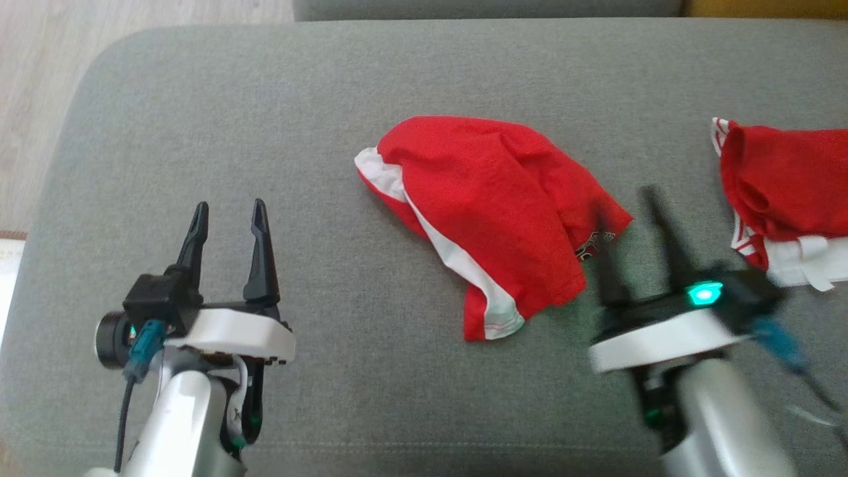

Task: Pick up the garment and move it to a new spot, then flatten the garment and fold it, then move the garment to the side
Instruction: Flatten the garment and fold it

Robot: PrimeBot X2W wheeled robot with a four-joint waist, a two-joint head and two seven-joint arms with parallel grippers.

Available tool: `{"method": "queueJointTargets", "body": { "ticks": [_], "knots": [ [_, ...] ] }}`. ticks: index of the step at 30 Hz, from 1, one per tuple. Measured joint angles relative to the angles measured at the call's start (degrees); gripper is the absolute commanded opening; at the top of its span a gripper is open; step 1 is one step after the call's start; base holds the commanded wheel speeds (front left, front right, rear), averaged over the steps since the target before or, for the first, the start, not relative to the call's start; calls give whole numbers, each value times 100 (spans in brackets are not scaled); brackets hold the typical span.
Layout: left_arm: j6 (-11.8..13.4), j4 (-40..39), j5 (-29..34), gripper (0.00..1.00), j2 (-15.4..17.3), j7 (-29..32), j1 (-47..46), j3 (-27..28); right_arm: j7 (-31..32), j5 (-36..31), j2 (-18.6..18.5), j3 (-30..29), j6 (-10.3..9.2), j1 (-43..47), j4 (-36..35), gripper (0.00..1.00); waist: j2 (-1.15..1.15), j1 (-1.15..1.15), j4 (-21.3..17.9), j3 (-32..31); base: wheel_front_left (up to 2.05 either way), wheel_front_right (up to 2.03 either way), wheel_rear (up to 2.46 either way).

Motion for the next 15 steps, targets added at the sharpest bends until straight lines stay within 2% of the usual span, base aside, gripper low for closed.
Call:
{"method": "queueJointTargets", "body": {
  "ticks": [4, 7, 11, 15],
  "knots": [
    [-105, 82, 21, 100, -113, 0, 0, 122, 488, 49, -5, 954, 0, 4, 33, 100, 0, 0, 79, 69, 0, 0, 0],
    [-192, 179, 55, 100, -163, 0, 0, 158, 828, 205, -145, 1523, 0, 40, 143, 100, 0, 0, 136, 117, 0, 0, 0],
    [-254, 256, 104, 100, -259, 0, -4, 233, 1230, 258, -342, 1606, 0, 110, 481, 100, 0, 0, 206, 159, 0, 0, 0],
    [-303, 313, 104, 100, -275, 0, -6, 292, 1490, 204, -359, 1521, 0, 109, 748, 100, 0, 0, 262, 189, 0, 0, 0]
  ]
}}
